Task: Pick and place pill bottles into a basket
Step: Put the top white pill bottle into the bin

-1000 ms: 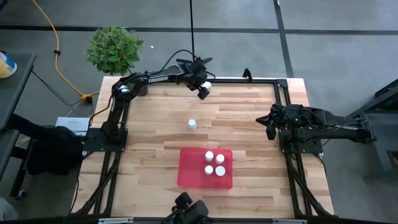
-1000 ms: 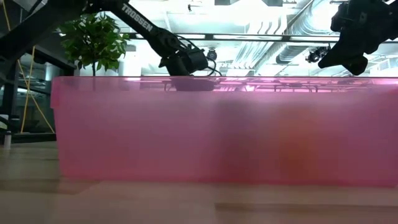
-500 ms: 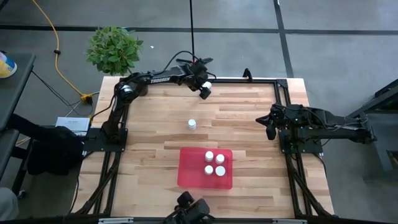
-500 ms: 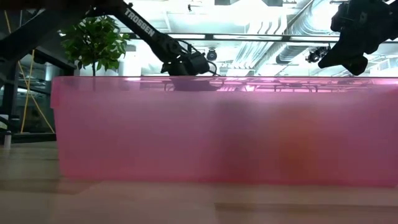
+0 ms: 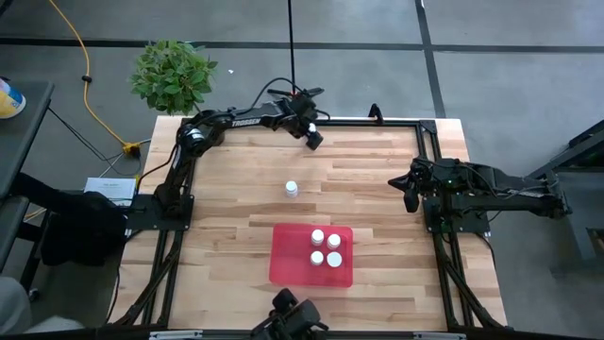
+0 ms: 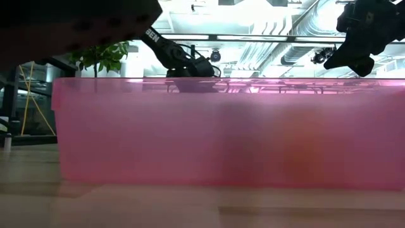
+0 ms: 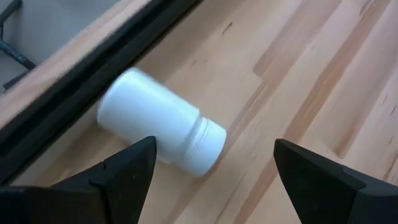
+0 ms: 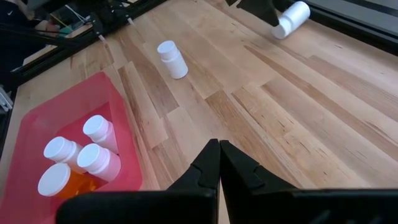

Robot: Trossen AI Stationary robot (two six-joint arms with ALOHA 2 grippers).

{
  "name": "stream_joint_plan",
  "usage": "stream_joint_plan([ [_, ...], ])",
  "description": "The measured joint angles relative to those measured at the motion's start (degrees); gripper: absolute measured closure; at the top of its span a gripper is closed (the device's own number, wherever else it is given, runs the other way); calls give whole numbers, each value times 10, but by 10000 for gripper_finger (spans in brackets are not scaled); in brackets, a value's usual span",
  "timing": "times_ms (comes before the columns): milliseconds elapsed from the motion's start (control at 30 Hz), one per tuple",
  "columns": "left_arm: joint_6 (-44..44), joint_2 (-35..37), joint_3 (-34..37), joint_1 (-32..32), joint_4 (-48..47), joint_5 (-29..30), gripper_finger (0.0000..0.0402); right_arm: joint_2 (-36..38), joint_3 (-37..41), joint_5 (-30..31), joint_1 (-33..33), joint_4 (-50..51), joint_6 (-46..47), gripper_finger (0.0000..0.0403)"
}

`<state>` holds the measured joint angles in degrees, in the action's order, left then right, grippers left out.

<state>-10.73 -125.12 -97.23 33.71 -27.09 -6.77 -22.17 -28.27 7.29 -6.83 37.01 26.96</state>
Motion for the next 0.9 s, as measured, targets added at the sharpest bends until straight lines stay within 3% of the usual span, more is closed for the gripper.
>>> stream_joint_plan([
  [200,0,0,0,0,0,12,50,0,0,0,0,0,0,403],
  [500,42,0,0,0,-15,-7,113,0,0,0,0,0,0,403],
  [733,134,0,-1,-7,-44,-15,144,0,0,0,0,0,0,403],
  [900,226,0,-41,-19,-110,23,149,0,0,0,0,0,0,403],
])
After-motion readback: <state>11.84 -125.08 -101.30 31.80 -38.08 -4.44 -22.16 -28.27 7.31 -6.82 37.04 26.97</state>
